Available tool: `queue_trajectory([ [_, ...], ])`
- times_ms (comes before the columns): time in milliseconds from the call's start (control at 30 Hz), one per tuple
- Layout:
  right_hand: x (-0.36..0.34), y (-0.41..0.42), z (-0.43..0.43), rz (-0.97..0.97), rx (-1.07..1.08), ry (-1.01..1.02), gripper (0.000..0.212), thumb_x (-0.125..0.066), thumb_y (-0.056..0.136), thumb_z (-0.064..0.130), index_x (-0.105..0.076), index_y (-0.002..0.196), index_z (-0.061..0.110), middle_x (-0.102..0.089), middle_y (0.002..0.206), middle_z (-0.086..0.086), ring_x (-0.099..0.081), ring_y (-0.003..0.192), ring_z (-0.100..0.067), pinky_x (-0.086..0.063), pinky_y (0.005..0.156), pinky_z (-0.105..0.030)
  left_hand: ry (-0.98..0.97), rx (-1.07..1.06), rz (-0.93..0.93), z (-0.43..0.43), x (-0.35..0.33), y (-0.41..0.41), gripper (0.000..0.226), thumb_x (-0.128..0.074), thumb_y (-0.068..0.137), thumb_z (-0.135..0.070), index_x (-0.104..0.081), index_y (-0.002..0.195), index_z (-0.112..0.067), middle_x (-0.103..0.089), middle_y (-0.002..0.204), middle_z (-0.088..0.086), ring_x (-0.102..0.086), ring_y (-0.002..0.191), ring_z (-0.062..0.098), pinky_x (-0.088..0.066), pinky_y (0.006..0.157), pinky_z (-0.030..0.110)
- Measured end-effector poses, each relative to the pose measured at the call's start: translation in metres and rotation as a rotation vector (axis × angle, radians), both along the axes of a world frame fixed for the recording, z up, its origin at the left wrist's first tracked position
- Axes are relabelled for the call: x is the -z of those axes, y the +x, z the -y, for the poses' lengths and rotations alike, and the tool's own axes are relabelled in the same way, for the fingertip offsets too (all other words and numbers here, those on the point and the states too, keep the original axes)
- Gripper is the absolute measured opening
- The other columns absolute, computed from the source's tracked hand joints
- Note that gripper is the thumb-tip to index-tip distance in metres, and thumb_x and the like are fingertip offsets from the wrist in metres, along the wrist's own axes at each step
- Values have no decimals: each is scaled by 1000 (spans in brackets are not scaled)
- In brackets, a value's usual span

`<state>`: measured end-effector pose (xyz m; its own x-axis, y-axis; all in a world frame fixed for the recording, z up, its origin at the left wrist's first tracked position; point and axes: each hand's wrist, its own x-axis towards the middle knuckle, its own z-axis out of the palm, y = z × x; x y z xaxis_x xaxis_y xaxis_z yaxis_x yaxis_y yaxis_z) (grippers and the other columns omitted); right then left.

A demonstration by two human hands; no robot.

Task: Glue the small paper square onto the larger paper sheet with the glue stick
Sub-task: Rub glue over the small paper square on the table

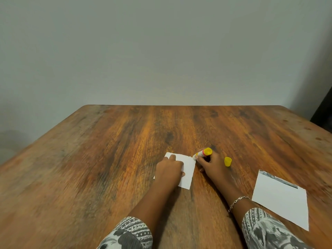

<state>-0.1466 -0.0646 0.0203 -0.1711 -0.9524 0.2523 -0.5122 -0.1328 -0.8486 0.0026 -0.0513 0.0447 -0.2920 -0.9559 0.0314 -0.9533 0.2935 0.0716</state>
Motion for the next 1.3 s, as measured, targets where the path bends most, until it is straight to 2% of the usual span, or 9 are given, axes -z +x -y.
queue_trajectory([
  [267,3,0,0,-26,4,13,8,-61,84,19,-66,89,14,-70,87,-6,-63,74,-19,-51,64,-29,5,3,-22,1,-1,1,38,-52,91,-32,-52,126,-19,-50,131,9,-50,113,24,-47,87,32],
  [400,0,0,-6,-44,-38,-9,10,-63,83,16,-66,91,12,-69,89,-3,-61,81,-13,-44,64,-19,8,7,-32,3,-1,2,39,-52,91,-32,-52,127,-19,-49,133,8,-49,115,25,-46,87,32],
  [567,-4,1,-15,-69,-78,-20,12,-63,83,16,-65,95,11,-68,92,-1,-58,80,-8,-40,63,-13,4,3,-20,2,-1,2,38,-52,91,-33,-53,127,-20,-49,132,8,-49,114,25,-46,84,32],
  [733,-4,1,-25,-107,-86,-38,12,-64,83,18,-65,93,12,-66,86,2,-56,75,-2,-38,59,-1,-2,1,-22,1,0,2,38,-52,91,-32,-53,126,-19,-51,130,7,-50,112,24,-47,83,31],
  [800,-2,1,-27,-96,-99,-35,11,-64,83,19,-65,92,14,-68,89,2,-59,79,-6,-40,62,-7,-9,1,-18,0,0,2,37,-52,91,-29,-52,127,-19,-50,131,8,-50,112,24,-47,84,31],
  [900,1,0,-28,-79,-114,-26,11,-65,82,21,-66,92,18,-69,92,2,-61,84,-9,-46,69,-24,-18,4,-5,-2,-1,2,36,-51,92,-26,-51,128,-20,-49,132,9,-50,113,24,-47,84,32],
  [1033,2,0,-35,-94,-147,-18,13,-67,80,24,-66,93,23,-69,94,5,-62,88,-8,-48,72,-25,-25,12,-1,-1,0,2,37,-50,92,-25,-51,129,-20,-51,130,8,-51,111,23,-47,82,30],
  [1133,2,1,-42,-107,-156,-14,13,-67,80,27,-65,93,26,-70,94,6,-62,88,-9,-50,76,-32,-25,11,8,-1,2,1,38,-50,92,-25,-49,130,-20,-50,130,8,-50,110,23,-47,81,30],
  [1300,-1,5,-53,-103,-183,-35,12,-68,79,24,-64,89,30,-69,90,6,-62,85,-10,-50,75,-34,-32,19,39,-2,2,2,40,-50,93,-25,-47,132,-19,-49,132,8,-51,111,23,-48,83,31],
])
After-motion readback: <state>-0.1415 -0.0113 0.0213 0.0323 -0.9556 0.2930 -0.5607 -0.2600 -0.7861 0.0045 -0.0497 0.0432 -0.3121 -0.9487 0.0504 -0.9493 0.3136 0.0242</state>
